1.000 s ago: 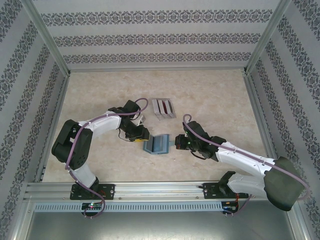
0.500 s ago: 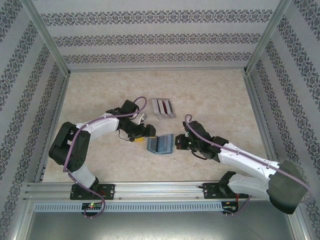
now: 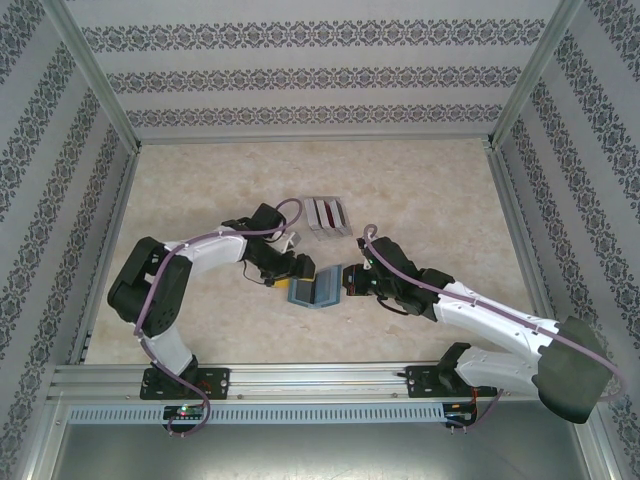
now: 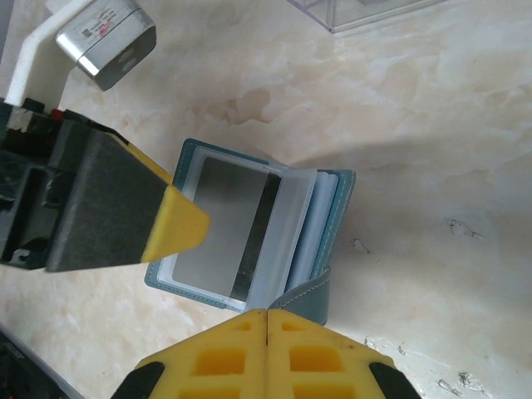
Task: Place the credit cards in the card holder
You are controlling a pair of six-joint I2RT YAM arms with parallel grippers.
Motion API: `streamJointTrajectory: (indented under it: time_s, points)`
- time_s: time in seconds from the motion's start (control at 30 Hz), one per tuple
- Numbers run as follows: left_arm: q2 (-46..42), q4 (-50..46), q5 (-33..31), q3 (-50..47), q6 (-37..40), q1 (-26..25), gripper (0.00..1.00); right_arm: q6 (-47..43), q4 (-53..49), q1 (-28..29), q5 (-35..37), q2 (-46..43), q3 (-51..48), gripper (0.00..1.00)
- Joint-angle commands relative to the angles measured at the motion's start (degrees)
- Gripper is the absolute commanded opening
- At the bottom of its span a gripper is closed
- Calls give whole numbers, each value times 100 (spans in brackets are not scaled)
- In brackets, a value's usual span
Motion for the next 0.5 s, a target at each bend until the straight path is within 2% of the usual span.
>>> streamJointTrajectory:
  time_s: [0.0, 0.17, 0.47]
  points:
    - [211, -276, -279, 163, 157, -36, 82, -7, 93, 14, -81, -125, 151, 0]
    - [210, -118, -45, 217, 79, -25, 92, -16, 17, 6, -93, -269, 266, 0]
    - [230, 86, 280, 178, 28, 30, 98, -6, 90, -47, -260, -56, 274, 0]
